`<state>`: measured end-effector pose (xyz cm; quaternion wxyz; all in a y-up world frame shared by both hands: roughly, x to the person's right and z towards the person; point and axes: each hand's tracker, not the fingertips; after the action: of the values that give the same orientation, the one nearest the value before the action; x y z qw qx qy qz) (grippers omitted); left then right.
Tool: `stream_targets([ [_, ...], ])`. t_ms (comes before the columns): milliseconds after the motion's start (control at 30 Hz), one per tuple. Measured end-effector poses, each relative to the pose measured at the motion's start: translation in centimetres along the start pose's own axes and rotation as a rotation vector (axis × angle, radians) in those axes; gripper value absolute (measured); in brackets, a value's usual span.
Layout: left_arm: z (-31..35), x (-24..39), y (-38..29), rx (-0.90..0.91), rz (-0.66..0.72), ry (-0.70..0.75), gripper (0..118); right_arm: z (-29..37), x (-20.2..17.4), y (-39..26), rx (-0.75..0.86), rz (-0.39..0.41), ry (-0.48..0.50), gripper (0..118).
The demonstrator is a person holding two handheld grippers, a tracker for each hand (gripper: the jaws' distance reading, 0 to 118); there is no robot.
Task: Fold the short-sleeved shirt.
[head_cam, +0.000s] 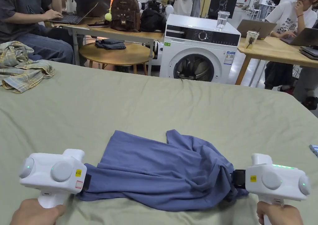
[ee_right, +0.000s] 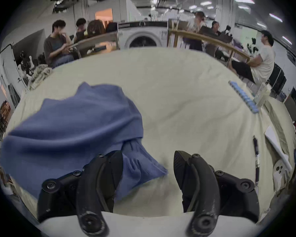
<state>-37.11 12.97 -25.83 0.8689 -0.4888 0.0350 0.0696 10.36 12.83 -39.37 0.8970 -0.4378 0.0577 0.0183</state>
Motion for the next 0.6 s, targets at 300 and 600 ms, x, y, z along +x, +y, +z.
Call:
stream_targets([
  [300, 0.1, -0.2, -0.4, -0.001, 0.004, 0.002, 0, -3.3, -1.2, -1.1, -0.064, -0.009, 0.064, 16],
  [600, 3.1, -0.1, 1.1, 0.156, -0.005, -0.008, 0, 1.7, -0.5, 0.3, 0.15, -0.044, 0.054, 4],
])
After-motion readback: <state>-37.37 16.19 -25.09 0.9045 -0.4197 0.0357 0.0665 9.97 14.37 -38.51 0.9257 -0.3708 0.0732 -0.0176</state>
